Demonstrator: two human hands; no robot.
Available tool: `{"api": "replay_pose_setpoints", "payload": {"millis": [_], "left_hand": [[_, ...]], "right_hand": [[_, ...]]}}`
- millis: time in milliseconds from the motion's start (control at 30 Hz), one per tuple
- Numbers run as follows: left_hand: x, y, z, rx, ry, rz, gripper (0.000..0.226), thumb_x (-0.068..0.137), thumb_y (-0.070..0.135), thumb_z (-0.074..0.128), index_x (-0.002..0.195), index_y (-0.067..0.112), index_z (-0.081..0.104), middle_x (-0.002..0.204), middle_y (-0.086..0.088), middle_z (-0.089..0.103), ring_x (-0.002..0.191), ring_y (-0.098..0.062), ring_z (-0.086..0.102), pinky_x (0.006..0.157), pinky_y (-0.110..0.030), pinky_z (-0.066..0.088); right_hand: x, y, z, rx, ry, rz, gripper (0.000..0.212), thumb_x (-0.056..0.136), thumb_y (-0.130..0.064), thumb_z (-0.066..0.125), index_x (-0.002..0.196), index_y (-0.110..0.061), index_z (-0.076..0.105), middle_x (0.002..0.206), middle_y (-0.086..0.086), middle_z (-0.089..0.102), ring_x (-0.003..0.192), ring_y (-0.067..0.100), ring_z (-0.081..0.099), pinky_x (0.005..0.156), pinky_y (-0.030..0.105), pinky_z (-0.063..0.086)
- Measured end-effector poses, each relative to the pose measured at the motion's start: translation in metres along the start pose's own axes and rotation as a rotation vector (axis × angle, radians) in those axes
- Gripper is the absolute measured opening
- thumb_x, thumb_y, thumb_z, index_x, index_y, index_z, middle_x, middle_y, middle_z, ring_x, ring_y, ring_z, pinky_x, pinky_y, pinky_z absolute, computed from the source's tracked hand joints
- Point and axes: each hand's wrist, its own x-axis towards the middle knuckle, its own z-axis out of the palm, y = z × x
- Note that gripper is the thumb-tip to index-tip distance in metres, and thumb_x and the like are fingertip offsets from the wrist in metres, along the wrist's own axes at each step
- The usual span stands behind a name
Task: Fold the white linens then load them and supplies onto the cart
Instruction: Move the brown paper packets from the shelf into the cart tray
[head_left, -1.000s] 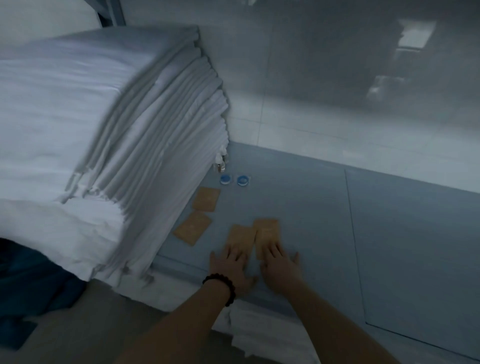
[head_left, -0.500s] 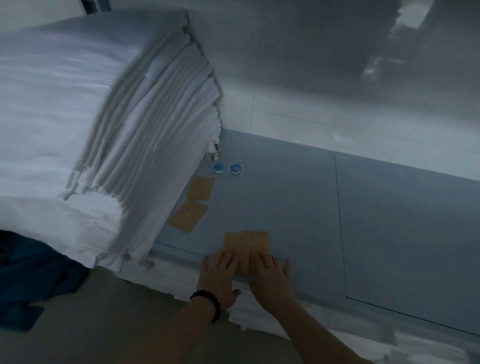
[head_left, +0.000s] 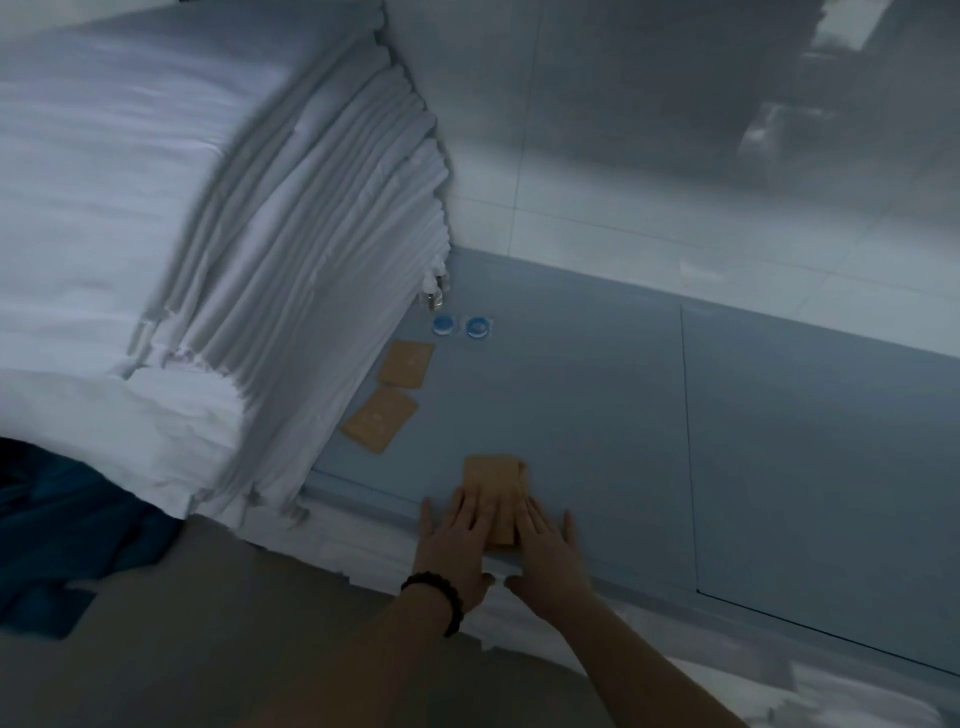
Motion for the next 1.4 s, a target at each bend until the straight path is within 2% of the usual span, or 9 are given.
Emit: {"api": "replay_pose_setpoints", "payload": {"millis": [333,400,467,533,633,833,967,1133,1400], "left_hand": [[-0.001,0.015,0.013,0.065,0.170,-0.080,0.066,0.090,0.035,0.059,0.146,0.028,0.024,0.156,-0.003,0.021,0.145,-0.024,0.016,0.112,-0.059,0.004],[-0.005,0.017,0.009,0.057,0.274,-0.062,0.054,0.079,0.025,0.072,0.128,0.024,0.051,0.140,-0.007,0.046,0.132,-0.025,0.043,0.108,-0.062,0.024],[-0.008,0.015,0.006,0.089,0.377,-0.006,0.048,0.053,0.014,0.087,0.097,0.021,0.069,0.111,-0.007,0.066,0.105,-0.025,0.064,0.094,-0.059,0.044],[-0.011,0.010,0.003,0.087,0.458,0.035,0.047,0.042,0.007,0.088,0.085,0.020,0.072,0.098,-0.004,0.070,0.092,-0.024,0.069,0.089,-0.058,0.047],[-0.016,0.003,-0.003,0.054,0.546,0.048,0.048,0.040,0.007,0.090,0.083,0.022,0.076,0.093,-0.001,0.072,0.091,-0.021,0.070,0.088,-0.058,0.048],[-0.034,-0.010,-0.036,-0.252,0.688,0.117,0.053,0.048,-0.009,0.084,0.090,0.022,0.077,0.114,-0.009,0.069,0.110,-0.037,0.062,0.087,-0.058,0.046],[-0.052,-0.013,-0.059,-0.373,0.712,0.084,0.051,0.055,-0.014,0.080,0.094,0.018,0.077,0.126,-0.018,0.061,0.116,-0.046,0.055,0.085,-0.061,0.046],[-0.067,-0.013,-0.073,-0.184,0.694,-0.062,0.045,0.063,0.026,0.087,0.105,0.019,0.072,0.134,-0.016,0.055,0.123,-0.040,0.052,0.095,-0.062,0.041],[-0.072,-0.010,-0.084,-0.031,0.587,-0.369,0.029,0.045,0.022,0.095,0.059,0.035,0.073,0.107,-0.005,0.071,0.106,-0.032,0.065,0.089,-0.061,0.045]], "right_hand": [[-0.012,0.006,-0.001,0.124,0.058,-0.042,0.095,0.087,-0.033,0.061,0.153,-0.016,-0.006,0.161,-0.003,0.007,0.147,0.009,0.003,0.113,0.043,-0.018],[-0.015,0.008,0.002,0.168,0.087,-0.071,0.095,0.085,-0.030,0.062,0.153,-0.017,-0.004,0.161,-0.003,0.010,0.147,0.008,0.005,0.113,0.041,-0.020],[-0.016,0.013,0.001,0.209,0.117,-0.104,0.095,0.084,-0.027,0.063,0.154,-0.018,0.000,0.160,-0.003,0.013,0.146,0.007,0.007,0.115,0.040,-0.017],[-0.015,0.017,-0.002,0.215,0.153,-0.142,0.089,0.084,-0.026,0.064,0.153,-0.018,0.009,0.158,-0.003,0.020,0.146,0.008,0.012,0.116,0.039,-0.014],[-0.011,0.021,-0.012,0.206,0.293,-0.180,0.072,0.083,-0.026,0.065,0.147,-0.015,0.033,0.149,0.007,0.038,0.141,0.019,0.029,0.117,0.038,-0.006],[-0.002,0.009,-0.042,0.215,0.517,-0.255,0.040,0.062,-0.021,0.087,0.101,-0.021,0.075,0.121,0.019,0.060,0.117,0.042,0.054,0.103,0.064,0.029],[0.002,-0.009,-0.063,0.258,0.594,-0.352,0.020,0.062,-0.015,0.088,0.078,-0.024,0.079,0.110,0.015,0.067,0.113,0.046,0.056,0.096,0.070,0.034],[0.004,-0.035,-0.078,0.084,0.596,-0.425,0.020,0.057,-0.018,0.090,0.067,-0.028,0.076,0.109,0.007,0.069,0.119,0.040,0.056,0.095,0.074,0.032],[0.013,-0.066,-0.081,0.051,0.586,-0.575,0.022,0.052,-0.022,0.092,0.059,-0.028,0.072,0.098,0.003,0.071,0.114,0.034,0.061,0.094,0.076,0.026]]}}
